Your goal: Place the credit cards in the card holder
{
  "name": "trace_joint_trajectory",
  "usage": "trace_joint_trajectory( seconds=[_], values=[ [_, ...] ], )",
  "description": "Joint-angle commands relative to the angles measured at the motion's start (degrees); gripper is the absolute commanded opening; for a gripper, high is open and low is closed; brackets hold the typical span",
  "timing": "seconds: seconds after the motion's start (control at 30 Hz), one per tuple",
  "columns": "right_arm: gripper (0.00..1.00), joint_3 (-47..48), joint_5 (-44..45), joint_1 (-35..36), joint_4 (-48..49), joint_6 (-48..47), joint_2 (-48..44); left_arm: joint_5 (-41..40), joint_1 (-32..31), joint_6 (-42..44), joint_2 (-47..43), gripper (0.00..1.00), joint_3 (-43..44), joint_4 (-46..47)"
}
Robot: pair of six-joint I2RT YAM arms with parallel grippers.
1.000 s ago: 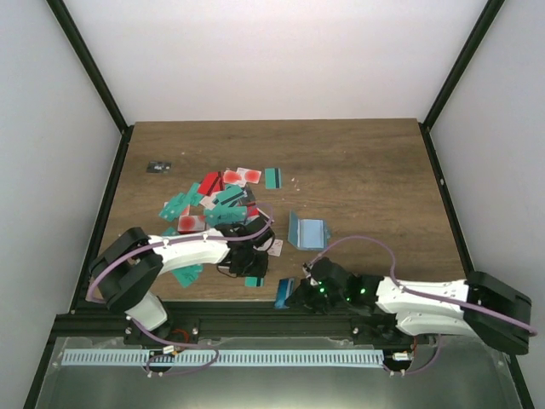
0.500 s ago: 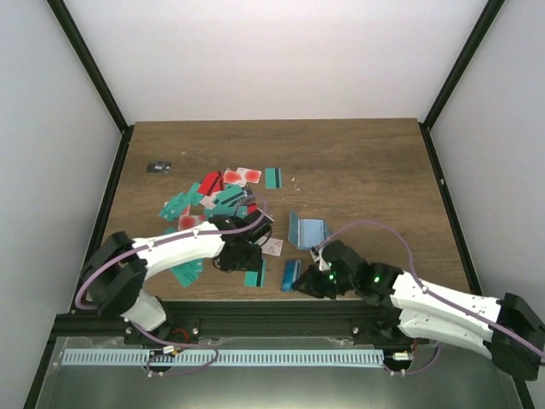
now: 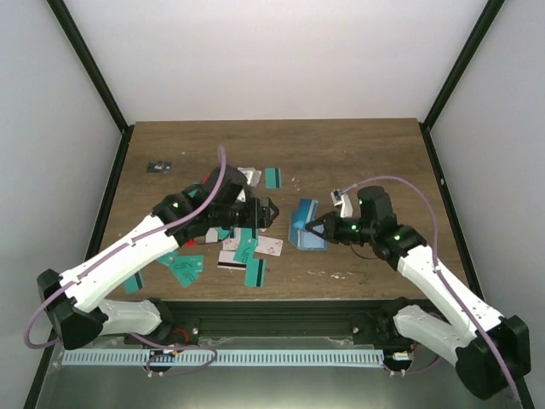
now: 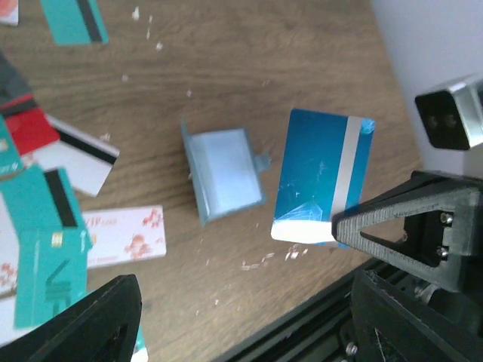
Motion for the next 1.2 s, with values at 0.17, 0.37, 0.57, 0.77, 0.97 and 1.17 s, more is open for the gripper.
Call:
trace_joint_trajectory(
  seconds=[0.17, 0.37, 0.57, 0.77, 0.97, 1.17],
  values=[
    [0.01, 1.04, -23.83, -14.8, 15.38, -5.76, 4.22, 33.6, 17.88, 9.15, 3.86, 0.75, -4.88, 24.33],
    [0.01, 3.45, -29.22, -16.67, 17.89, -6.82, 6.07, 46.01, 18.73, 9.27, 8.92, 0.68, -4.86, 33.72],
    [0.01, 3.92, -33.52, -16.68, 21.3, -5.36, 7.6, 52.34, 18.73, 6.53, 9.16, 0.66, -6.06, 42.01],
    [0.01, 1.92, -36.46, -16.68, 27.42, -1.62, 6.95, 55.47, 18.73, 8.64, 9.66, 0.6, -6.2, 40.63],
    [0.01, 0.56, -38.01, -16.69, 32.75, 1.75, 6.52, 56.26, 18.73, 9.63, 9.67, 0.56, -6.63, 39.91],
    [0.01, 0.39, -40.45, -16.67, 34.95, 2.42, 7.2, 58.68, 18.3, 8.06, 10.73, 0.51, -7.19, 42.4]
  ],
)
